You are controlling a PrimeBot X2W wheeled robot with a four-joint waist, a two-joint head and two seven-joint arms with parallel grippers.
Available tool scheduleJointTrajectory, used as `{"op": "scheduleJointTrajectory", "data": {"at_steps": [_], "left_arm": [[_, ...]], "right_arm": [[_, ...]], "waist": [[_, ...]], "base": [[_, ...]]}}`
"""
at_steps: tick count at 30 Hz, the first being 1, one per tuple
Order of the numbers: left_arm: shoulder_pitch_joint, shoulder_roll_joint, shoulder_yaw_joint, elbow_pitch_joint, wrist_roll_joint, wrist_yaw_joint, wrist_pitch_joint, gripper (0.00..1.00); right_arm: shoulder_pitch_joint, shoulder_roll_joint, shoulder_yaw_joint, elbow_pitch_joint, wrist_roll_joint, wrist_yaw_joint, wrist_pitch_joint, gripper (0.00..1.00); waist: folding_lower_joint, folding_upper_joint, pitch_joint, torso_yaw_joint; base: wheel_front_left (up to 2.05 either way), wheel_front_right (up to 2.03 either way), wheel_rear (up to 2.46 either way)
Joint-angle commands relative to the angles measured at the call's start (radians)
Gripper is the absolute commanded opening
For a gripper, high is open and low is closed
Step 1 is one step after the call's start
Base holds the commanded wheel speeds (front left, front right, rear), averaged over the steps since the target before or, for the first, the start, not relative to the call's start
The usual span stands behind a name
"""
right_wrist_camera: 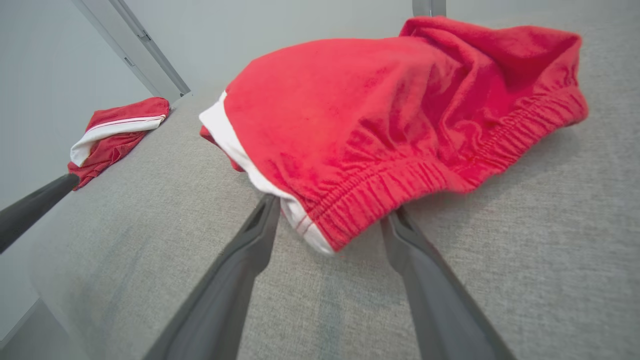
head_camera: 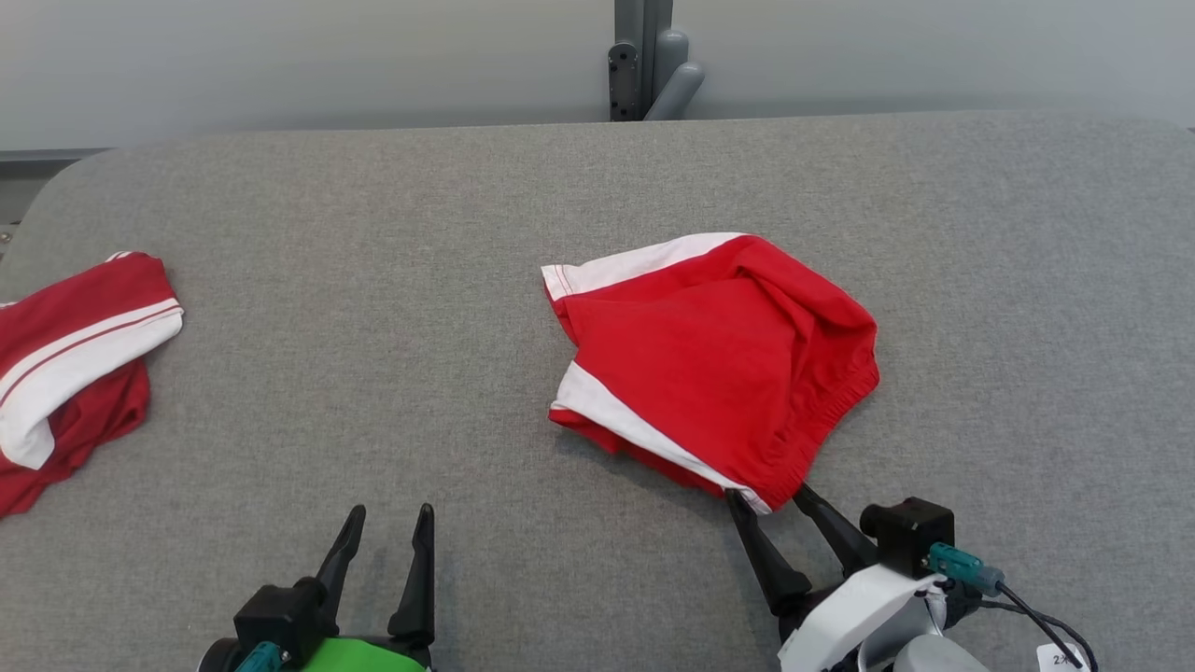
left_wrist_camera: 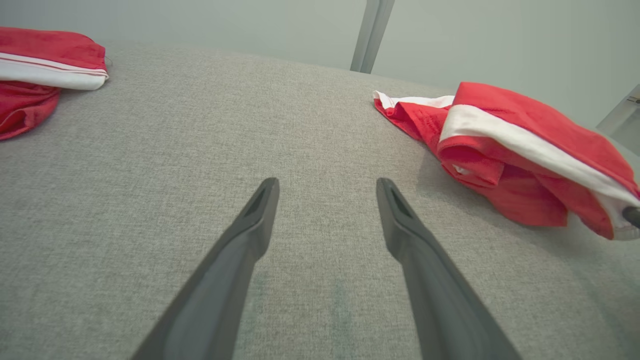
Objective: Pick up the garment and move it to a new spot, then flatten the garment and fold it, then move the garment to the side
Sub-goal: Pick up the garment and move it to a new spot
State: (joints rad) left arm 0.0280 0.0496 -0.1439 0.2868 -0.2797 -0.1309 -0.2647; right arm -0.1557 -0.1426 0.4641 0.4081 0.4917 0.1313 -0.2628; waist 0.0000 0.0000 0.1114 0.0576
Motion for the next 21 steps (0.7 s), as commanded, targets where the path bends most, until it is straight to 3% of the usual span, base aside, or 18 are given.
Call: {"op": "scheduleJointTrajectory", "data": {"at_steps": [1,2,4,13,21], "left_arm": [[-0.018,0.002,-0.002,0.0,-0.005,0.001,0.0,1.0],[-0.019,0.002,-0.003,0.001,-0.005,0.001,0.0,1.0],[-0.018,0.002,-0.005,0.001,-0.005,0.001,0.0,1.0],[0.008,0.002,-0.013,0.007,0.001,0.001,0.001,1.0],[-0.044,0.002,-0.087,0.025,-0.009,0.001,0.001,1.0]], "right_arm": [[0.007,-0.007,0.002,-0.019,0.008,-0.001,-0.003,0.8],[0.007,-0.011,0.0,-0.03,0.008,-0.001,-0.003,0.43],[0.01,-0.01,-0.012,-0.06,0.015,-0.001,-0.003,0.0],[-0.049,-0.021,-0.144,-0.165,0.141,-0.001,-0.003,0.0],[-0.265,-0.062,-0.203,0.05,0.091,-0.001,-0.003,0.0]], "waist": [[0.0,0.0,0.0,0.001],[0.0,0.0,-0.001,0.001],[0.0,0.0,-0.002,0.003],[0.0,0.0,0.004,0.003],[0.0,0.0,0.035,0.059]], "base": [[0.0,0.0,0.0],[0.0,0.0,0.0],[0.0,0.0,0.0],[0.0,0.0,0.0],[0.0,0.0,0.0]]}}
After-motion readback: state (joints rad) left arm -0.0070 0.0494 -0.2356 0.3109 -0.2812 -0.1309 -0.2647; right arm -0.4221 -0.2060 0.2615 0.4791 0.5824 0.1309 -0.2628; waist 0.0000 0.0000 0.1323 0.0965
